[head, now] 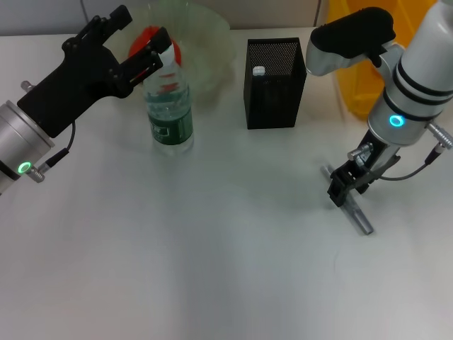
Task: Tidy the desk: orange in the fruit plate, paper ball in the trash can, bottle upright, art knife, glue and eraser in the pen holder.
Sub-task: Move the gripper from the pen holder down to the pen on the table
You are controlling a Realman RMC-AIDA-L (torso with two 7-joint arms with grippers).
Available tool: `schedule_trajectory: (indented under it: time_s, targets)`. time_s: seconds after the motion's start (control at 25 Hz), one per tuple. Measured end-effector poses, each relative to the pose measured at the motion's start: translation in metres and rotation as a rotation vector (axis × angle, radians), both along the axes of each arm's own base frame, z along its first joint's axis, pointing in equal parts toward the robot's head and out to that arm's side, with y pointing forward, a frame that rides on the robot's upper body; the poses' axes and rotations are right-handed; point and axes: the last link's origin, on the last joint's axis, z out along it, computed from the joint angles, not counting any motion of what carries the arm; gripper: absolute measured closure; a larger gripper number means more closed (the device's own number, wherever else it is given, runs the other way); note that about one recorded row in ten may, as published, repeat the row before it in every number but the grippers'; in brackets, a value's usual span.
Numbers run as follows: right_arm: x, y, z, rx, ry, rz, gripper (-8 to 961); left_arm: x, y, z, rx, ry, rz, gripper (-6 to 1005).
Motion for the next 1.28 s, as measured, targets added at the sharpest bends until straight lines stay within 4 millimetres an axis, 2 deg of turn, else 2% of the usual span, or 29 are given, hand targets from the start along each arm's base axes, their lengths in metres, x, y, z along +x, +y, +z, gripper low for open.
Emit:
schedule_trajectory:
  time_s: [0.12,0.4,1.12,1.28]
  targets:
    - [0.0023,-0.0006,0.0,0.003,0.002,-0.007,499,-0.0003,-0.0004,-0.0001,-0.001,0.0,0.0,186]
    - [0.0064,-0.0022,-0.0009,0.002,0.006,-0.025,612,0.0003,-0.0009,-0.0009,-0.005,0.0,-0.003,186]
    - [0.0071,-0.0017,-0.0005,0.005,0.009,-0.027,622,0.0007,-0.0008,-0.0003,-0.005,-0.007,-0.003,186]
    - [0.0077,-0.0022,-0.0004,0.002,0.008,-0.028,684,0.0011,-0.0007,-0.0004,-0.005,-0.007,-0.004,186]
